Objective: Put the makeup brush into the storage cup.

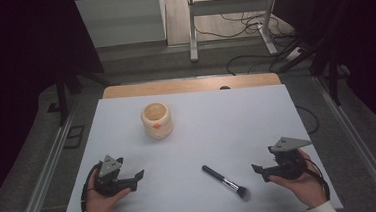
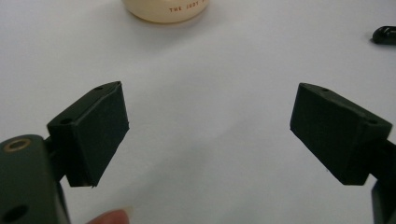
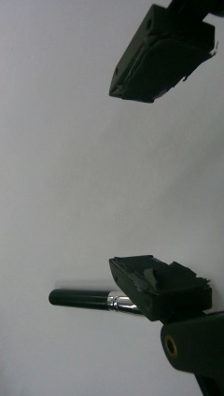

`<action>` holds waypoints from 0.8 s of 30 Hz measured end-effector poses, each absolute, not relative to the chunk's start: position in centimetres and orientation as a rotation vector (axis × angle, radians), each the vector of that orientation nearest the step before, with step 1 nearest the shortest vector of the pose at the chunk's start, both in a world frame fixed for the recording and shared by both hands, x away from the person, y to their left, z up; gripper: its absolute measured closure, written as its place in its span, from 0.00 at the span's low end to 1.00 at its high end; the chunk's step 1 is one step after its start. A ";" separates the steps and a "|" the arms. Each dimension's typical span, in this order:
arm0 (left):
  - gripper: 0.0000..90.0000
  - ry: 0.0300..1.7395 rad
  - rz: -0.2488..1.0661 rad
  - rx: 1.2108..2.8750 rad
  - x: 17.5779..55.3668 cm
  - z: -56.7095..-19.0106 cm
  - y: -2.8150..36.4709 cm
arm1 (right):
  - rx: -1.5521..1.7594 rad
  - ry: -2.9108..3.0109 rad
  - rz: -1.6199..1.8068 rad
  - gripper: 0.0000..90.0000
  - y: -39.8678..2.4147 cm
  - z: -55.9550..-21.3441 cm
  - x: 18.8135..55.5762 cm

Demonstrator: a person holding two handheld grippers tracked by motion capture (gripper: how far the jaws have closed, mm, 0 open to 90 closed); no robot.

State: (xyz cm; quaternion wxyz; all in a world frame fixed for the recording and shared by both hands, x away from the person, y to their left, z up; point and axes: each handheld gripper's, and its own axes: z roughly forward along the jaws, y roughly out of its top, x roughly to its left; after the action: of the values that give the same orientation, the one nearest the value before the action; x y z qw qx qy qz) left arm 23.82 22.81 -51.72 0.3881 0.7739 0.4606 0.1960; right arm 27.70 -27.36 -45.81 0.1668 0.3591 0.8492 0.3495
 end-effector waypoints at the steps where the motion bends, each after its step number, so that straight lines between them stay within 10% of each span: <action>1: 0.13 1.171 0.499 1.970 23.8 -51.7 22.8 | 1.022 2.417 0.995 0.18 -27.4 -45.8 27.7; 24: 0.12 1.176 0.494 1.977 23.9 -51.8 22.9 | 0.974 2.478 0.963 0.17 -24.8 -45.1 28.0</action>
State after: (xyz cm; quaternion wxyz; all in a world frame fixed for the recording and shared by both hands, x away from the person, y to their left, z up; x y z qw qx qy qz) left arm 23.92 22.86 -51.78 0.3844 0.7757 0.4615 0.1939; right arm 28.04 -24.84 -45.08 0.1546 0.3398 0.8646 0.3362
